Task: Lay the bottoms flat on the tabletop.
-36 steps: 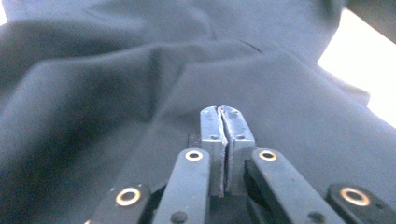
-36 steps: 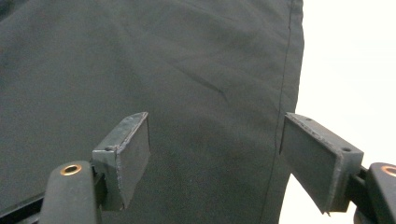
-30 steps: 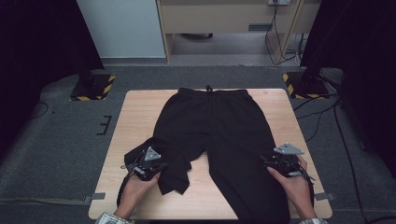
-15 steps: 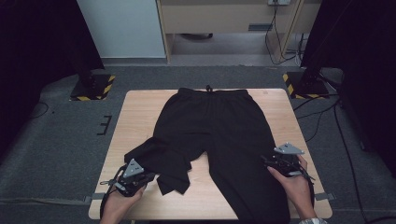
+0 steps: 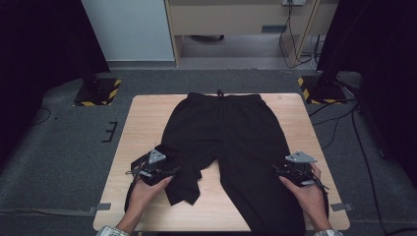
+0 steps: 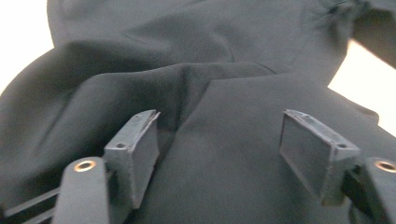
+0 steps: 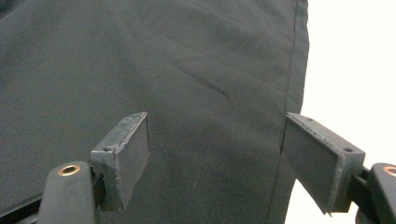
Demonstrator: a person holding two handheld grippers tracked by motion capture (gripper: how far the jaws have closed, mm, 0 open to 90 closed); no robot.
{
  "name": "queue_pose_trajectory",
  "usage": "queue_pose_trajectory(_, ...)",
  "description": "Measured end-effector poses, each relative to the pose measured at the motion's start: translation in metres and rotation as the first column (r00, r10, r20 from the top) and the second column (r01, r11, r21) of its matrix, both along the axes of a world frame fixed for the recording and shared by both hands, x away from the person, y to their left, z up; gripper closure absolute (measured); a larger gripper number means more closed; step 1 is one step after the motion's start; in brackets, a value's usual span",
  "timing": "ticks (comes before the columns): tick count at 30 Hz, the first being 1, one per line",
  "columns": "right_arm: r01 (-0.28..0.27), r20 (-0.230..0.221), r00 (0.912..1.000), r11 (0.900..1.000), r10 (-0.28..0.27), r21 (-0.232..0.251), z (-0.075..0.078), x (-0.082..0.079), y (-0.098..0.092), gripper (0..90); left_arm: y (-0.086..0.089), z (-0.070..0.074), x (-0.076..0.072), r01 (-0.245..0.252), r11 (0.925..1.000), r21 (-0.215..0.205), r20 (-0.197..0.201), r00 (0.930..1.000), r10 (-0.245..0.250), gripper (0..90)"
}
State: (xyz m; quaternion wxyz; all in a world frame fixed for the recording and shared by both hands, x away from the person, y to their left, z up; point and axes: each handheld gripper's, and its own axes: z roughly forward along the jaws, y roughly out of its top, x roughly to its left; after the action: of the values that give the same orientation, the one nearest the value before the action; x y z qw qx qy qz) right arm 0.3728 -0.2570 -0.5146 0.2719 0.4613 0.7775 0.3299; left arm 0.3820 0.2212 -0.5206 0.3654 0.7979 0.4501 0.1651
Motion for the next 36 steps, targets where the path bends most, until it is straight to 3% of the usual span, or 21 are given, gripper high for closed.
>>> queue_pose_trajectory(1, 0.0, -0.001, 1.0, 1.0, 0.0, 0.002, 0.0, 0.0, 0.0, 23.7, -0.003, -0.006, 0.004, 0.009, 0.9999, 0.011, -0.037, 0.9993, -0.008, 24.7)
queue_pose_trajectory(3, -0.001, 0.003, 1.0, 1.0, 0.001, 0.006, 0.001, 0.0, 0.0, 23.8, -0.005, -0.005, 0.0, 0.025, 0.9977, 0.062, -0.013, 0.9996, -0.024, 31.8)
queue_pose_trajectory(4, -0.001, 0.009, 1.0, 1.0, 0.001, 0.006, 0.002, -0.001, -0.001, 23.8, -0.005, -0.003, -0.004, 0.035, 0.9967, 0.074, -0.013, 0.9993, -0.034, 41.8)
queue_pose_trajectory(6, 0.003, 0.014, 0.9999, 1.0, -0.003, 0.013, 0.003, -0.001, -0.001, 23.8, -0.003, -0.002, -0.011, 0.057, 0.9962, 0.066, -0.033, 0.9979, -0.055, 62.6)
queue_pose_trajectory(8, 0.004, 0.018, 0.9998, 1.0, -0.004, 0.012, 0.004, -0.001, 0.0, 23.8, -0.001, 0.002, -0.018, 0.092, 0.9923, 0.083, -0.057, 0.9946, -0.087, 76.4)
queue_pose_trajectory(10, 0.002, 0.018, 0.9998, 1.0, -0.002, 0.009, 0.005, -0.002, 0.0, 23.8, 0.002, 0.003, -0.025, 0.116, 0.9908, 0.07, -0.077, 0.9909, -0.11, 84.5)
queue_pose_trajectory(12, -0.001, 0.021, 0.9998, 1.0, 0.001, 0.008, 0.005, -0.002, 0.0, 23.8, 0.004, 0.005, -0.029, 0.128, 0.9896, 0.066, -0.093, 0.9882, -0.121, 86.9)
queue_pose_trajectory(15, -0.011, 0.022, 0.9997, 1.0, 0.011, 0.002, 0.005, -0.002, 0.003, 23.8, 0.01, 0.011, -0.043, 0.17, 0.984, 0.052, -0.096, 0.9816, -0.165, 87.3)
queue_pose_trajectory(17, -0.016, 0.023, 0.9996, 1.0, 0.016, -0.001, 0.005, -0.002, 0.004, 23.9, 0.016, 0.013, -0.055, 0.216, 0.9761, 0.028, -0.105, 0.9717, -0.212, 87.2)
queue_pose_trajectory(22, -0.046, 0.017, 0.9988, 0.999, 0.046, -0.004, 0.006, -0.002, 0.012, 26.5, 0.041, 0.016, -0.082, 0.27, 0.9629, -0.002, -0.111, 0.9569, -0.268, 87.1)
queue_pose_trajectory(25, -0.074, 0.01, 0.9972, 0.997, 0.074, 0.002, 0.006, -0.003, 0.022, 28.9, 0.059, 0.016, -0.092, 0.27, 0.9627, -0.013, -0.114, 0.9561, -0.27, 87.1)
queue_pose_trajectory(28, -0.105, 0.01, 0.9944, 0.994, 0.105, 0.004, 0.008, -0.004, 0.033, 29.7, 0.075, 0.014, -0.098, 0.246, 0.9688, -0.026, -0.106, 0.963, -0.248, 86.4)
queue_pose_trajectory(29, -0.116, 0.009, 0.9932, 0.993, 0.116, 0.008, 0.009, -0.003, 0.037, 30.1, 0.079, 0.013, -0.098, 0.228, 0.9732, -0.033, -0.096, 0.9685, -0.23, 83.6)
queue_pose_trajectory(31, -0.144, 0.008, 0.9895, 0.99, 0.144, 0.006, 0.011, -0.003, 0.047, 32.0, 0.084, 0.016, -0.094, 0.172, 0.9823, -0.076, -0.055, 0.9828, -0.176, 66.1)
queue_pose_trajectory(32, -0.162, 0.005, 0.9869, 0.987, 0.162, 0.008, 0.013, -0.002, 0.055, 32.7, 0.084, 0.018, -0.091, 0.156, 0.9836, -0.091, -0.038, 0.9864, -0.16, 57.7)
queue_pose_trajectory(34, -0.2, 0.001, 0.9798, 0.98, 0.2, 0.009, 0.015, -0.002, 0.068, 34.6, 0.079, 0.023, -0.084, 0.126, 0.986, -0.109, -0.02, 0.9915, -0.128, 43.6)
queue_pose_trajectory(36, -0.24, -0.001, 0.9707, 0.97, 0.24, 0.024, 0.017, -0.001, 0.082, 37.3, 0.066, 0.029, -0.076, 0.137, 0.9863, -0.092, -0.002, 0.9904, -0.138, 41.3)
